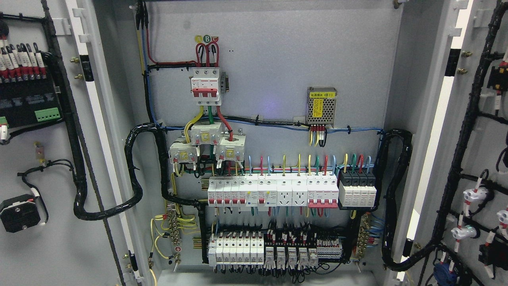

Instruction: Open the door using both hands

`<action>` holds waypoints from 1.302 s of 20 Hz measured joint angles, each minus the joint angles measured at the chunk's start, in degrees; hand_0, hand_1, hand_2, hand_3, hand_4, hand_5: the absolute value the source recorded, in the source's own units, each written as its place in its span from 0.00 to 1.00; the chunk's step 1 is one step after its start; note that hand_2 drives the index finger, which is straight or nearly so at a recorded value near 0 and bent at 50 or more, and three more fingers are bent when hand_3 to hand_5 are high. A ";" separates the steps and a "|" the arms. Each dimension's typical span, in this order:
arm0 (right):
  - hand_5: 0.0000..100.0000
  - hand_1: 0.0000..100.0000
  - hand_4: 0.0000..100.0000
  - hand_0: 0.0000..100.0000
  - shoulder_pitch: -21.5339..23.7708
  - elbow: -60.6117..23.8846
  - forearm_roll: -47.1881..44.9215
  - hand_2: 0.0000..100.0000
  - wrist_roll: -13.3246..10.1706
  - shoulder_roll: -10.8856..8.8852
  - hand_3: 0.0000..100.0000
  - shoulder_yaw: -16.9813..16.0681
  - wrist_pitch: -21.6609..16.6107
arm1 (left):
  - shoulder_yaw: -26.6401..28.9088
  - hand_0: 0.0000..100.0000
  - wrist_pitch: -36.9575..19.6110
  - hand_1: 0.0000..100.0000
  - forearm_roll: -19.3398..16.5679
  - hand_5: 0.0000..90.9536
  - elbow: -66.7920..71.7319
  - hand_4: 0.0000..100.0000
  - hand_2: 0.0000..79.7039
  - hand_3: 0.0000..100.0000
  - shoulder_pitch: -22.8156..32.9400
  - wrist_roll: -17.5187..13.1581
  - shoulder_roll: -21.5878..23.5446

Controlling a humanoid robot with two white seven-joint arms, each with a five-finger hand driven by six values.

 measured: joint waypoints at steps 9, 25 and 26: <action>0.00 0.00 0.00 0.00 -13.65 28.42 0.30 0.00 0.18 10.93 0.00 -1.55 0.36 | -0.10 0.00 6.33 0.00 0.33 0.00 20.10 0.03 0.00 0.00 -7.15 -0.05 -5.95; 0.00 0.00 0.00 0.00 -27.47 54.58 8.82 0.00 -10.68 21.99 0.00 -12.08 31.42 | 0.62 0.00 30.26 0.00 3.51 0.00 39.30 0.03 0.00 0.00 -14.85 -0.08 -12.41; 0.00 0.00 0.00 0.00 -27.81 55.34 9.77 0.00 -11.43 22.42 0.00 -12.45 32.28 | 0.59 0.00 31.04 0.00 3.50 0.00 40.34 0.03 0.00 0.00 -15.52 -0.14 -12.76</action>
